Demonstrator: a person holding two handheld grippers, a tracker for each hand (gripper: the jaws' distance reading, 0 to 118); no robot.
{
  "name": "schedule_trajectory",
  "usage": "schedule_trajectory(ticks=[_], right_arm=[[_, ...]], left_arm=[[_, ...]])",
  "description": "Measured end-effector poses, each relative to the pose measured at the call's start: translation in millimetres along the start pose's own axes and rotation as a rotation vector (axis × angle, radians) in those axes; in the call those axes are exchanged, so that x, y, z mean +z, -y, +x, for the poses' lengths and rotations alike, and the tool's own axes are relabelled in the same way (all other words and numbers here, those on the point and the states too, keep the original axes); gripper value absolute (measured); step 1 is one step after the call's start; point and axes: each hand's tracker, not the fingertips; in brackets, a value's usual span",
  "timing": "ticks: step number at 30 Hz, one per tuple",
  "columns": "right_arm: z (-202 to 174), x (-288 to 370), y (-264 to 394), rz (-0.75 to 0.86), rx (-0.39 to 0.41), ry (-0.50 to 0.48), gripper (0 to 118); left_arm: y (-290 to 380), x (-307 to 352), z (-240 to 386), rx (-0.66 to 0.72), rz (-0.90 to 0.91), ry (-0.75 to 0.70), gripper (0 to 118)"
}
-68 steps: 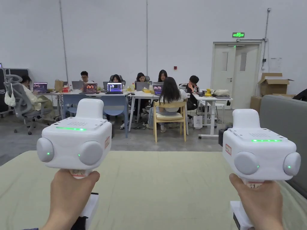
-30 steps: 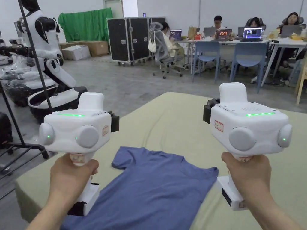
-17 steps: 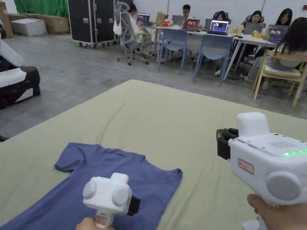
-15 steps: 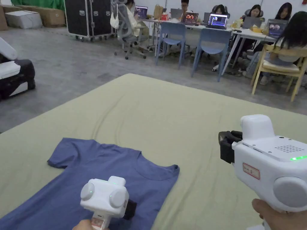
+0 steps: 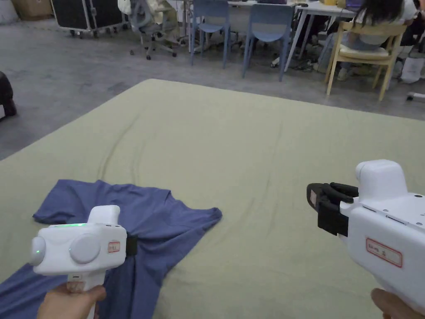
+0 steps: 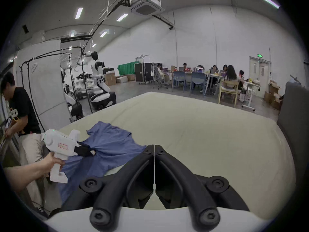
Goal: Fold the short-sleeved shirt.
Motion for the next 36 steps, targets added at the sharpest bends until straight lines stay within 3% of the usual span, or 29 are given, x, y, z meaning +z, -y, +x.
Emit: schedule_trajectory(ticks=[8,13,19,25,30,36], right_arm=[[51.6,151.5,-45.4,0.218,-0.003,0.191,4],[72.8,243.5,-52.9,0.318,-0.001,0.319,4],[100.7,326.9,-36.5,0.322,-0.009,0.472,4],[135.7,383.5,-14.6,0.305,-0.035,0.623,4],[162.8,403.2,8.2,0.255,-0.062,0.704,4],[176.2,404.3,28.5,0.217,-0.111,0.719,4]], left_arm=[[-56.5,169.9,121.8,-0.262,0.317,0.196,2],[-69.6,221.0,235.6,-0.461,0.375,0.361,2],[-29.3,198.2,381.0,-0.633,0.268,0.586,2],[45.1,137.3,503.4,-0.732,0.072,0.714,2],[120.4,81.0,564.5,-0.799,-0.101,0.722,2],[167.8,47.2,584.9,-0.818,-0.177,0.674,2]])
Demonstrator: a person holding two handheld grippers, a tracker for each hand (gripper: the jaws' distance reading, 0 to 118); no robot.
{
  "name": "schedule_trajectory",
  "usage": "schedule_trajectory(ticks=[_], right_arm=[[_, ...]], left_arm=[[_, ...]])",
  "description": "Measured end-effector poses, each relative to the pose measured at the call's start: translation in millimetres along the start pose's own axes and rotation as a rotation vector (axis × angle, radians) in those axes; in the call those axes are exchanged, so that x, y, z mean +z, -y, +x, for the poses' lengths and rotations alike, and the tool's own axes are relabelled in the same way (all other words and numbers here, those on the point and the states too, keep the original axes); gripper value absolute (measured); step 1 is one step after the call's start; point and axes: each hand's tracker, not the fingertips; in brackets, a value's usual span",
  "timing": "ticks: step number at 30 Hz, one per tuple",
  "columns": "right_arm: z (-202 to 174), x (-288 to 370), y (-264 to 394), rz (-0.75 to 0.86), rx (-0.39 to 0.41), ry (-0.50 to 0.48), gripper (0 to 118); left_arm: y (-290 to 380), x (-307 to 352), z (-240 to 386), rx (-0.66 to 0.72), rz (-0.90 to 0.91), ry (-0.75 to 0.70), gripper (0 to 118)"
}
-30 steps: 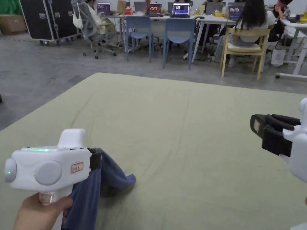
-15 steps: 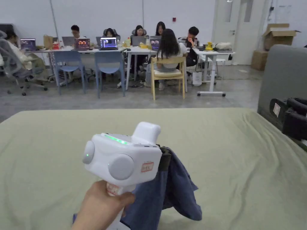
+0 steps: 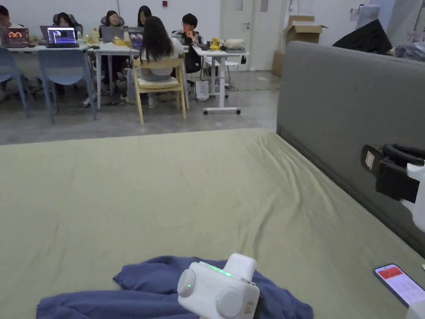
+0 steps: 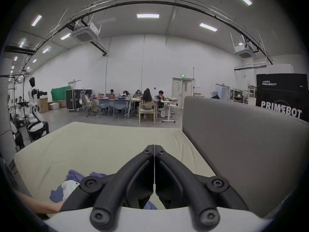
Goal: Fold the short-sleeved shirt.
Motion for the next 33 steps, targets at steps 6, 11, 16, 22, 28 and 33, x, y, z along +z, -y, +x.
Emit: schedule_trajectory(ticks=[6,11,16,22,28,33], right_arm=[[-6.6,-5.2,3.7,-0.021,-0.008,-0.014,4],[-22.5,-7.9,-1.2,-0.007,-0.017,-0.046,4],[-47.1,-10.6,-3.1,0.012,-0.036,-0.105,4],[-76.1,-17.2,9.3,0.01,-0.066,-0.155,4],[-96.4,-35.3,23.3,-0.037,-0.086,-0.202,4],[-99.8,-43.7,32.7,-0.082,-0.059,-0.209,4]], left_arm=[[-1.3,4.3,-21.2,0.154,-0.038,0.077,62],[-10.3,104.1,-66.9,0.136,0.13,0.016,69],[21.7,258.8,-121.9,0.111,0.371,-0.134,63],[105.4,372.5,-143.9,0.163,0.427,-0.475,0],[137.5,374.0,-165.7,0.248,0.397,-0.527,0],[119.0,301.1,-226.2,0.486,0.262,-0.395,93]])
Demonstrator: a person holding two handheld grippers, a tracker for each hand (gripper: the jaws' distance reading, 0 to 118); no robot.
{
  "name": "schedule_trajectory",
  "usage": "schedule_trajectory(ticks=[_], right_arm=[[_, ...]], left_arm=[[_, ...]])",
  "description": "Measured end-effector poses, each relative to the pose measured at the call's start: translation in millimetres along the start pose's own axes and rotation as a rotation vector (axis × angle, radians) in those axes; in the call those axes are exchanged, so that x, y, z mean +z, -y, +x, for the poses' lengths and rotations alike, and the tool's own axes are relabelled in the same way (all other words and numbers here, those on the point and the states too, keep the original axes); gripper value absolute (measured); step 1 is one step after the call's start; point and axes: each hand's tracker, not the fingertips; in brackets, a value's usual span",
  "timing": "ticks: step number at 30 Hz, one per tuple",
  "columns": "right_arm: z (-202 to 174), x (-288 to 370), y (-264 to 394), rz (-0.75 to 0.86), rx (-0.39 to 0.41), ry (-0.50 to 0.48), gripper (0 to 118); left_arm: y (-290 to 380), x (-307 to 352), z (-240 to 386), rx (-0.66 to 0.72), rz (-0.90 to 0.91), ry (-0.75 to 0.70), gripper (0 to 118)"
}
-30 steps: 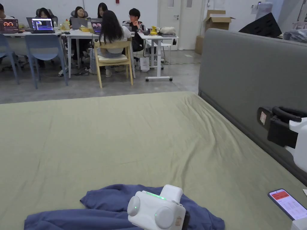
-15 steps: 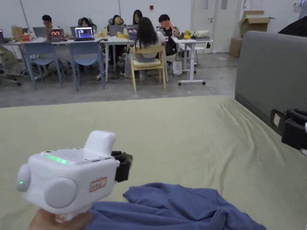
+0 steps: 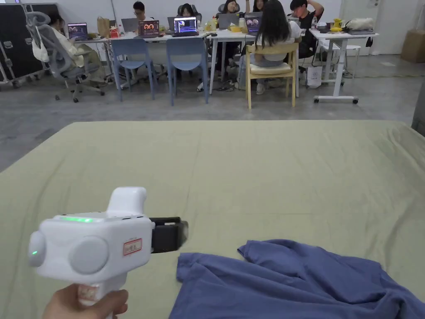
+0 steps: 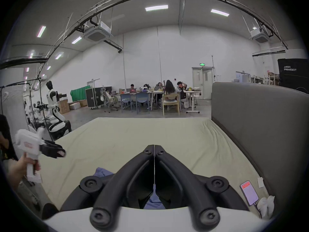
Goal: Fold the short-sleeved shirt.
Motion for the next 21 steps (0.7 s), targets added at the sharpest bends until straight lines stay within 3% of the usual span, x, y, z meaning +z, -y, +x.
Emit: schedule_trajectory(ticks=[5,12,15,16,17,18,21], right_arm=[[13.0,-4.5,16.8,-0.062,0.038,0.05,4],[45.4,-10.2,52.6,-0.189,0.04,0.151,4],[56.6,-12.7,69.5,-0.241,0.04,0.189,4],[59.3,-12.7,75.5,-0.25,0.034,0.197,4],[62.1,-13.8,80.3,-0.254,0.019,0.198,4],[66.1,-15.9,86.3,-0.267,-0.006,0.196,4],[75.2,-19.2,97.8,-0.298,-0.086,0.176,4]], left_arm=[[6.3,-139.2,-24.1,0.097,-0.231,-0.089,93],[35.4,-266.5,-31.6,-0.014,-0.476,-0.18,90],[43.0,-258.6,-28.4,-0.004,-0.391,-0.162,78],[40.8,-252.4,-25.2,-0.03,-0.377,-0.137,63],[41.8,-245.3,-23.4,-0.05,-0.357,-0.131,16],[42.1,-234.4,-20.5,-0.069,-0.322,-0.163,5],[34.6,-196.1,-15.7,-0.027,-0.252,-0.122,6]])
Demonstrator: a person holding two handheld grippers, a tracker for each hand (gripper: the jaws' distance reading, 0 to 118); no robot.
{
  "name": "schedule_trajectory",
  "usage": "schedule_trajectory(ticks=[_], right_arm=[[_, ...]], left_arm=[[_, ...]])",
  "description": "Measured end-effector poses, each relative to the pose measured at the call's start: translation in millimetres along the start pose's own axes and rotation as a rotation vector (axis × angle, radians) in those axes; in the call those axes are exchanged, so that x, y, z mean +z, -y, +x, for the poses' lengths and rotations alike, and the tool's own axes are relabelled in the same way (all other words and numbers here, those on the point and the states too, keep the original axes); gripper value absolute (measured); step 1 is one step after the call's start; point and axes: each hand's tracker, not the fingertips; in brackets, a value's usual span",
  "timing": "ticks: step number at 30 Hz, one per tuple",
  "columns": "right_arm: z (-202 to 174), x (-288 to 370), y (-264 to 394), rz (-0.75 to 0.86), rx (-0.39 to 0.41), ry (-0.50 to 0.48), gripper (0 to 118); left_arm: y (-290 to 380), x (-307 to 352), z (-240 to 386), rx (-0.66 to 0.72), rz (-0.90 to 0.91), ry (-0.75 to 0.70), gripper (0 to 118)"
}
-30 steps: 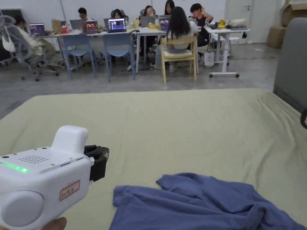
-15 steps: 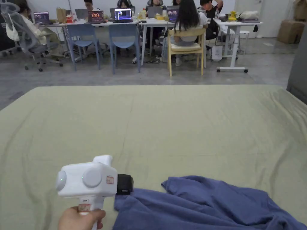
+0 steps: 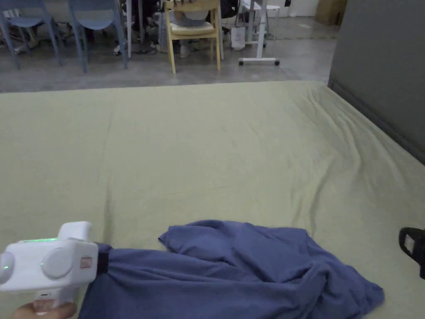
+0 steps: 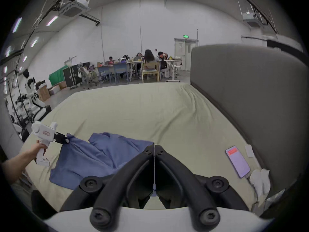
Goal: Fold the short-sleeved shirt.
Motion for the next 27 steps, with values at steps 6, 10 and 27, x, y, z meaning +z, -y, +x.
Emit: schedule_trajectory(ticks=[6,10,27], right_arm=[[16.8,-27.9,5.6,-0.108,0.007,0.089,95],[58.2,-104.7,42.0,-0.398,-0.17,0.022,118],[10.4,-148.3,74.3,-0.381,-0.001,0.012,15]], left_arm=[[16.6,118.0,-0.6,0.161,0.261,0.217,6],[33.2,155.2,3.4,0.193,0.307,0.249,5],[21.4,153.7,25.4,0.215,0.348,0.229,5]])
